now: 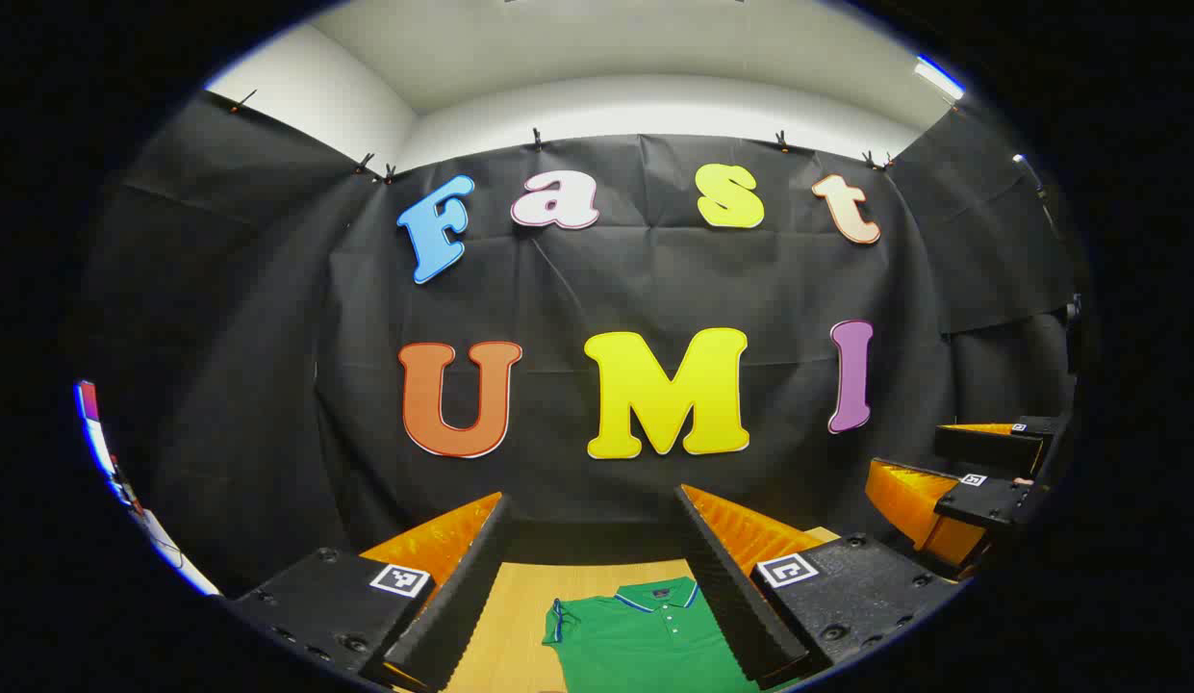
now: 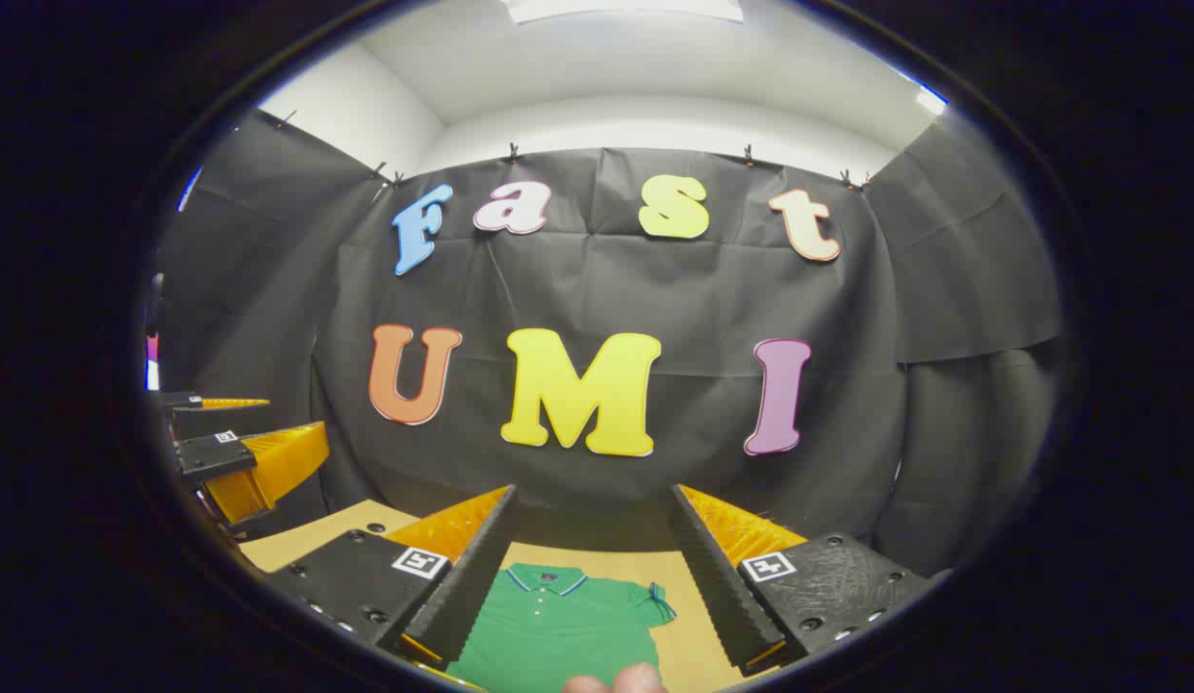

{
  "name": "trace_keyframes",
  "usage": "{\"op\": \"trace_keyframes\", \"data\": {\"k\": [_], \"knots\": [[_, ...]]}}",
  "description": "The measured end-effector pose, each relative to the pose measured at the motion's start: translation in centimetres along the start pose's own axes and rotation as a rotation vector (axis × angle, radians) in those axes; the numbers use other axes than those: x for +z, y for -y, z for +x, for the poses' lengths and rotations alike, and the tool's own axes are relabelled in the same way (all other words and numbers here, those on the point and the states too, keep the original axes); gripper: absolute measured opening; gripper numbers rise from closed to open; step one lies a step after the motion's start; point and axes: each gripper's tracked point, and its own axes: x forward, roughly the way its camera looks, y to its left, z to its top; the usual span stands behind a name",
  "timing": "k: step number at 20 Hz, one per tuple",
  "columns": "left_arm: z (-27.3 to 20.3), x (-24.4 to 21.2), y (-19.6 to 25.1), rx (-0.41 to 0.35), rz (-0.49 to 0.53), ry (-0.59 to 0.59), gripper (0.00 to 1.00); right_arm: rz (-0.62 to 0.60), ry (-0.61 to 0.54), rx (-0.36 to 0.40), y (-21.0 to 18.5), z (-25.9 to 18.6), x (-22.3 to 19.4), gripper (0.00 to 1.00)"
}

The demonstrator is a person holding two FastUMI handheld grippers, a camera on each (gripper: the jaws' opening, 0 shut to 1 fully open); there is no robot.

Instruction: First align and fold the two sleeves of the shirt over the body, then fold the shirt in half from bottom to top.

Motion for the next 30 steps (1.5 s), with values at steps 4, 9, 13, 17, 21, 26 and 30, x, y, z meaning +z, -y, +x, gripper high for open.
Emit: {"op": "trace_keyframes", "data": {"k": [4, 9, 13, 17, 21, 26, 30], "knots": [[0.8, -0.2, 0.2, -0.007, 0.006, -0.007, 1.0, 0.001, -0.025, 0.011, 0.1, 0.7, -0.5, 0.95], [1.6, -0.6, 0.4, -0.011, 0.01, -0.019, 1.0, -0.002, -0.045, -0.011, 1.1, 1.7, -0.8, 0.92], [2.3, -1.0, 0.3, -0.011, 0.01, -0.03, 1.0, -0.005, -0.049, -0.011, 1.3, 2.3, -0.9, 0.95], [2.4, -1.1, 0.6, -0.012, 0.011, -0.034, 1.0, -0.008, -0.052, 0.003, 1.0, 2.7, -1.0, 0.94], [2.9, -1.0, 0.8, -0.01, 0.013, -0.032, 1.0, -0.003, -0.06, 0.021, 1.0, 3.2, -1.1, 0.97], [3.1, -1.1, 1.3, -0.007, 0.01, -0.04, 1.0, 0.004, -0.071, 0.02, 2.1, 3.7, -1.4, 0.95], [3.6, -1.8, 2.1, -0.01, 0.006, -0.062, 1.0, 0.012, -0.089, 0.022, 3.4, 4.9, -2.4, 0.95]]}}
